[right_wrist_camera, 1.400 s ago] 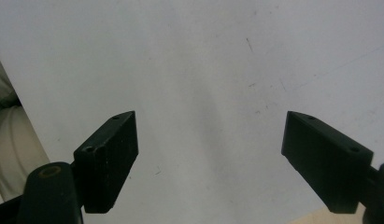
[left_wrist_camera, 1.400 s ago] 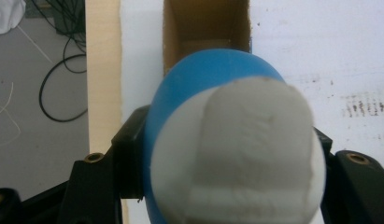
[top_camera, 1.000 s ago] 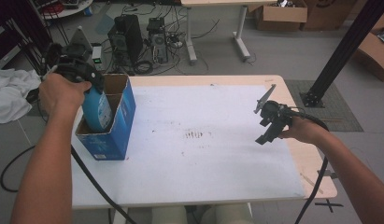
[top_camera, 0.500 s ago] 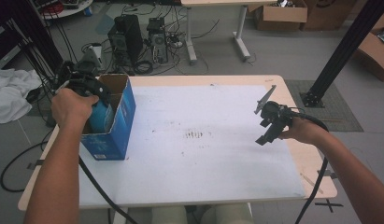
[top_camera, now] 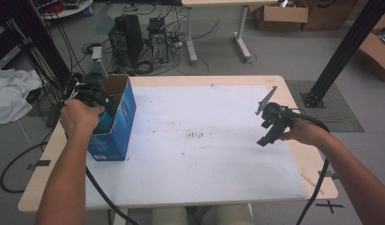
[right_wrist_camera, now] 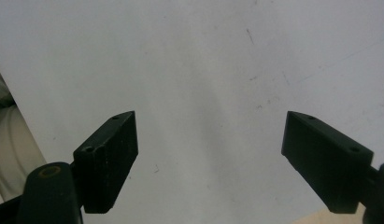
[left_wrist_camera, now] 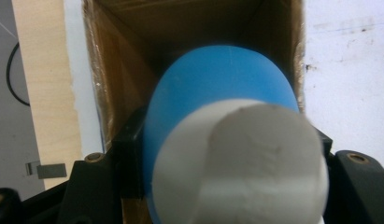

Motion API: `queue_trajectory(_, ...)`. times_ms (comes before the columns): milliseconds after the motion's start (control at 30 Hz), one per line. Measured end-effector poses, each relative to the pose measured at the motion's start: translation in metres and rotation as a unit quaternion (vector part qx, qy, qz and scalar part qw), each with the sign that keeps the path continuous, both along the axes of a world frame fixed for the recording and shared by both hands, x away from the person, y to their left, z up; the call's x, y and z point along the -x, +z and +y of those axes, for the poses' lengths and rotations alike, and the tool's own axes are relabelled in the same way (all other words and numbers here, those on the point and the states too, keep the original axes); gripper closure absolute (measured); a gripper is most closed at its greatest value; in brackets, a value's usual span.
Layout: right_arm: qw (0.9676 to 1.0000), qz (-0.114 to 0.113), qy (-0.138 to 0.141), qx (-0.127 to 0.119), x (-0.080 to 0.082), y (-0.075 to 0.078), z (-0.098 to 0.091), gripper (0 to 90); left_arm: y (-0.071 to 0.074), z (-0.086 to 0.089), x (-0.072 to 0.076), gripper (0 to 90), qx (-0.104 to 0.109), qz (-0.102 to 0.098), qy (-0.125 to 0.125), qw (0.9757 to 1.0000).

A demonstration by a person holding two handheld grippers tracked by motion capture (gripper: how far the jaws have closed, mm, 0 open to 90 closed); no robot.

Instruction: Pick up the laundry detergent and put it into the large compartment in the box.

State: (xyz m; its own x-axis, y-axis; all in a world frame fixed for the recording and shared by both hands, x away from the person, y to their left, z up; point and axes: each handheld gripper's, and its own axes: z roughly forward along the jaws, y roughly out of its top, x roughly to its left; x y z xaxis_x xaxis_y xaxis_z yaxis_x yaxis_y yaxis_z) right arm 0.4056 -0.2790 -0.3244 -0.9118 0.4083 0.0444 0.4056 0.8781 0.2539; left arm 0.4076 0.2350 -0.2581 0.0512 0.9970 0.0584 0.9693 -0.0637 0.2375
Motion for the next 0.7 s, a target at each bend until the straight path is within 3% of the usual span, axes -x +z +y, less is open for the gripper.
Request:
queue_trajectory(600, 1.0000, -0.001, -0.003, -0.001, 0.000, 0.001, -0.003, 18.7, -0.026, 0.005, -0.001, 37.6, 0.005, 0.023, -0.005, 0.9997)
queue_trajectory(700, 1.0000, 0.000, -0.003, -0.001, 0.000, 0.001, -0.004, 18.7, -0.027, 0.004, -0.001, 37.6, 0.003, 0.019, -0.007, 0.9998)
